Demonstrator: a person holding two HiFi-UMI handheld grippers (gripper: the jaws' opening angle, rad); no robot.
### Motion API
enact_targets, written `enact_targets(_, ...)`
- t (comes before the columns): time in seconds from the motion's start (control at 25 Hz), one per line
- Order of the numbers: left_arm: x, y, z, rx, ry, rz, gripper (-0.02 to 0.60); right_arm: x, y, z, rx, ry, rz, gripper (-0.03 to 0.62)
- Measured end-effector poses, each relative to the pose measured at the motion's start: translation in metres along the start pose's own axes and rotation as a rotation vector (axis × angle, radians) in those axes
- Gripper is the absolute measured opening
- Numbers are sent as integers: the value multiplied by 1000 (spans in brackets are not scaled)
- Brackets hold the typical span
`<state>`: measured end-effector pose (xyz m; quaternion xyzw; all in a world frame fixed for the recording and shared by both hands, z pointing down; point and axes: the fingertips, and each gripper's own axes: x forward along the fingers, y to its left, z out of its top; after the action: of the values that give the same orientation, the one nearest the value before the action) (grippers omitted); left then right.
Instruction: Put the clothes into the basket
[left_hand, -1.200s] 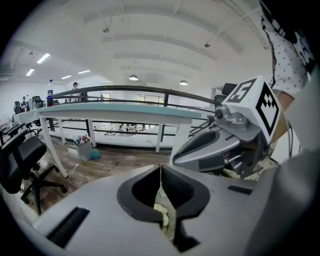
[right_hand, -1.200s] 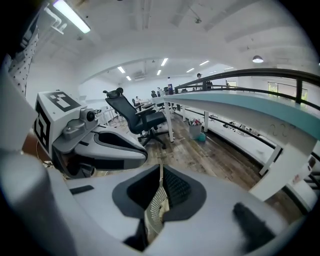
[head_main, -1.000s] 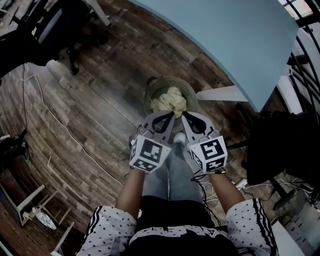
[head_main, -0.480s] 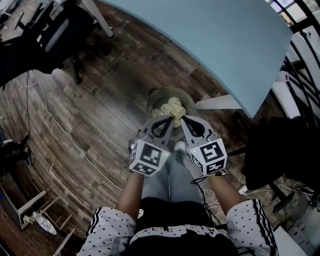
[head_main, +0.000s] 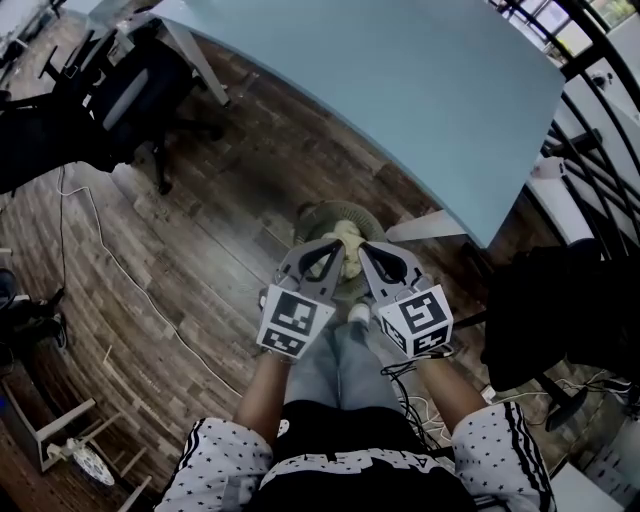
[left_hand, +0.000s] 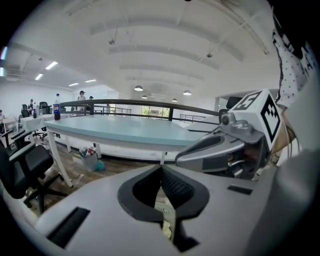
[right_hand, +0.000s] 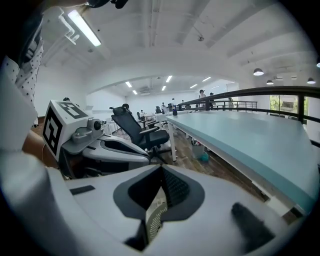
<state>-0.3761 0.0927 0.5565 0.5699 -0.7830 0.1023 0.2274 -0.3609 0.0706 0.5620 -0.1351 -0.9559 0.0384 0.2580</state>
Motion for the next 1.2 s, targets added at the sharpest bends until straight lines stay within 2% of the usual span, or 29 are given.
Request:
enact_targets(0.48,-21,-20,35,43,-16,-26,14,-26,-4,68,-15,-129,0,28)
enact_targets(0.96,-46,-25,70,44,-84,-18,14,-49,9,112,-51,-197,15,28)
enact_targets(1.2,-54,-23,91,90,-109,-1,14,-61,15,135,-38,-241,26,28)
